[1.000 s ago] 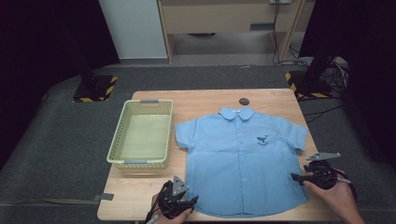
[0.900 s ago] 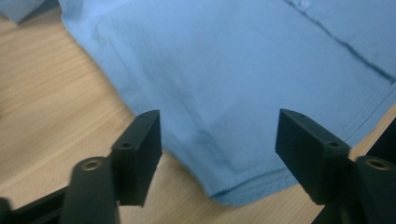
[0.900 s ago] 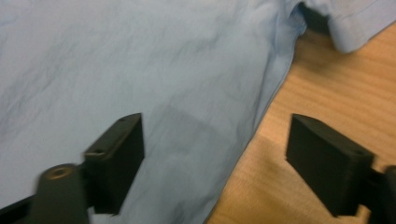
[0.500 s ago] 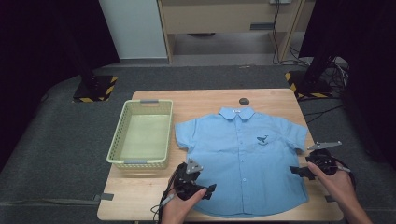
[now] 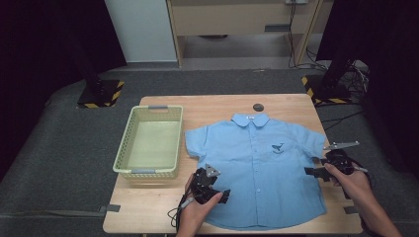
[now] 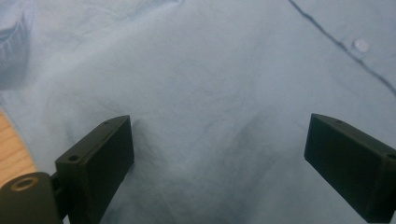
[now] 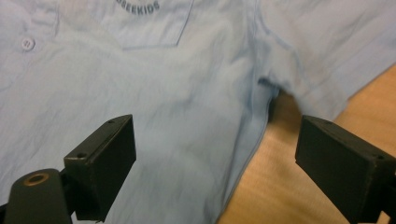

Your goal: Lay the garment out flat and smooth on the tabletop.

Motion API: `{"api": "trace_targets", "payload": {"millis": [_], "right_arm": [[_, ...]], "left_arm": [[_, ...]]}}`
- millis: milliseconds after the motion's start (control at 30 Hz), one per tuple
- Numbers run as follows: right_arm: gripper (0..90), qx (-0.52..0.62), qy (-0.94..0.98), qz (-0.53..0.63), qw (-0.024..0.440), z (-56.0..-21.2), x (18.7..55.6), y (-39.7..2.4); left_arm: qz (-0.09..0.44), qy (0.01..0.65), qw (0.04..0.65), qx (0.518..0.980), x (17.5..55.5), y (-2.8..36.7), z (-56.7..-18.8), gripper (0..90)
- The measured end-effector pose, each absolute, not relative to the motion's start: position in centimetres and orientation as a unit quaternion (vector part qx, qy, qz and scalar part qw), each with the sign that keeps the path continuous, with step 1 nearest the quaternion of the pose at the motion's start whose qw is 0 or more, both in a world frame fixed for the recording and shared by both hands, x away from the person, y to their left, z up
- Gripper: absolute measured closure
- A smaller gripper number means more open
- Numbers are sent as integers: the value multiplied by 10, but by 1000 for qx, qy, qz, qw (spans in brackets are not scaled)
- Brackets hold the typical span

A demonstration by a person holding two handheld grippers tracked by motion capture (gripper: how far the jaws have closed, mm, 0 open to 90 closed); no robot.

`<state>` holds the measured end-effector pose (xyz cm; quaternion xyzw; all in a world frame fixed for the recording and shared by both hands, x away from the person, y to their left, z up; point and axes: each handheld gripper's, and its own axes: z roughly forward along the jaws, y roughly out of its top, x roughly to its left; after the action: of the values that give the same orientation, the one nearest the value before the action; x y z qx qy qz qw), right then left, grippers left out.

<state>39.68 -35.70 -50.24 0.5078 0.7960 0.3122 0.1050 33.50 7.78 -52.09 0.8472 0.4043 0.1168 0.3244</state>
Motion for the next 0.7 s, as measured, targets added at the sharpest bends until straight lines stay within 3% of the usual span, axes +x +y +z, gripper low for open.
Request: {"api": "trace_targets", "payload": {"millis": [133, 700], "right_arm": [[124, 496, 791, 329, 142, -494, 401, -354], [96, 514, 769, 347, 152, -468, 444, -369]], "left_arm": [[134, 401, 318, 849, 332, 82, -523, 78], [150, 392, 314, 852, 327, 88, -536, 43]]}}
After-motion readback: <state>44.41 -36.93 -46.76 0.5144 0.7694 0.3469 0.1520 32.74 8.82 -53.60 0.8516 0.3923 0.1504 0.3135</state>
